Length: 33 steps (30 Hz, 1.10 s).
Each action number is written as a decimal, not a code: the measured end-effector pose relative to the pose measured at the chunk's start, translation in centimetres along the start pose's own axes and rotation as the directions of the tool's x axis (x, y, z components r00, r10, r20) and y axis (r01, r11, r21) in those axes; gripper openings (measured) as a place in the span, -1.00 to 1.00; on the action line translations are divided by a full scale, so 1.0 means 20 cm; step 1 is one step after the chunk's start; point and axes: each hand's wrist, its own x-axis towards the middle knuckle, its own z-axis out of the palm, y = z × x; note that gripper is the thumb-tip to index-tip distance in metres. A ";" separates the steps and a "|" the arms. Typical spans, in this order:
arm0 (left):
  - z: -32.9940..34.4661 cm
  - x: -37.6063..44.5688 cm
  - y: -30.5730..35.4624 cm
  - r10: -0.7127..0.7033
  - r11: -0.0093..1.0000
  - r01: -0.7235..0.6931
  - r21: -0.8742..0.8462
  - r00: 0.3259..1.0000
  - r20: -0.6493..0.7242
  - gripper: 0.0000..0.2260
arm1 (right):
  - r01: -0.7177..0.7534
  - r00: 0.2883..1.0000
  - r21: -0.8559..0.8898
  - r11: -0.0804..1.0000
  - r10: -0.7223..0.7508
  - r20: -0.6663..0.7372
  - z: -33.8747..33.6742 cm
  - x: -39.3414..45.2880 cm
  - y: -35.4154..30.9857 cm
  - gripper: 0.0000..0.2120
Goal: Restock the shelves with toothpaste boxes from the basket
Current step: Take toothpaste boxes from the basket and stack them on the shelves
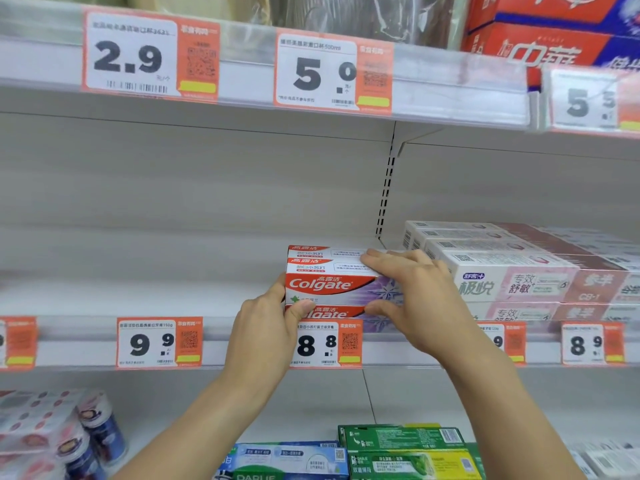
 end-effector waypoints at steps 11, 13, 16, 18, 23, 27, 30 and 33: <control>-0.12 -0.01 -0.01 0.082 0.995 -0.085 0.058 0.995 0.050 -0.63 | 0.123 0.987 0.120 0.985 -0.109 -0.119 0.02 0.00 -0.10 -0.36; -0.21 -0.07 -0.03 0.147 0.989 -0.144 0.045 0.987 -0.071 -0.61 | 0.274 0.934 0.162 0.948 -0.222 -0.280 0.02 0.00 -0.21 -0.52; -0.39 -0.20 -0.12 0.223 0.975 -0.217 0.049 0.962 -0.159 -0.85 | 0.439 0.876 0.321 0.839 -0.319 -0.363 0.11 0.00 -0.43 -0.80; -0.52 -0.30 -0.25 0.188 0.980 -0.183 0.076 0.979 -0.075 -0.97 | 0.431 0.902 0.483 0.763 -0.356 -0.244 0.24 -0.01 -0.58 -0.91; -0.74 -0.56 -0.75 -0.179 0.952 0.080 0.294 0.927 0.329 -0.92 | 0.205 0.771 0.650 0.732 -0.530 0.353 0.70 -0.08 -0.92 -0.93; -0.85 -0.91 -1.19 -0.483 0.845 0.284 0.453 0.771 0.416 -0.88 | 0.122 0.501 0.557 0.821 -0.535 0.680 1.06 -0.18 -1.19 -0.80; -0.87 -1.19 -1.40 -0.658 0.734 0.360 0.576 0.588 0.470 -0.74 | 0.203 0.267 0.424 0.883 -0.466 0.843 1.27 -0.27 -1.35 -0.65; -0.84 -1.40 -1.50 -0.740 0.672 0.487 0.557 0.404 0.538 -0.50 | 0.294 0.105 0.349 0.890 -0.393 0.913 1.45 -0.39 -1.47 -0.49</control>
